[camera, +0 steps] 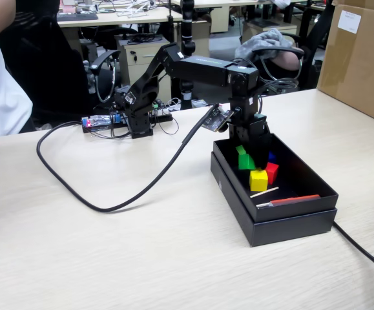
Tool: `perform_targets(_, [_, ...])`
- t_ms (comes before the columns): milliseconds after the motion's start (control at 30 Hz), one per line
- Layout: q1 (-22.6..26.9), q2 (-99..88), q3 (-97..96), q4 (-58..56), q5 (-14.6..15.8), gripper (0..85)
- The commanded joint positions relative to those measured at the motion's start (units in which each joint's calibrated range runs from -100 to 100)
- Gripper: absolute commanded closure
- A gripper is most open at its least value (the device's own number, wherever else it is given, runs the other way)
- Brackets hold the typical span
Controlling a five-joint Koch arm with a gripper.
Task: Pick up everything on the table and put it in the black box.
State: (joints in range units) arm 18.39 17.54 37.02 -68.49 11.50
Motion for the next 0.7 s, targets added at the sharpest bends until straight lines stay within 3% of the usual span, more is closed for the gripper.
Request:
perform_targets(0, [0.34, -2.91, -0.12, -0.59, -0.39, 41.2])
perform_targets(400, [-3.47, -39.63, -4.2, -0.59, -0.73, 37.2])
perform_targets(500, [-7.96, -53.4, -9.36, -0.41, -1.17, 36.7])
perform_targets(667, [-16.75, -73.94, -34.75, 14.88, -4.98, 36.2])
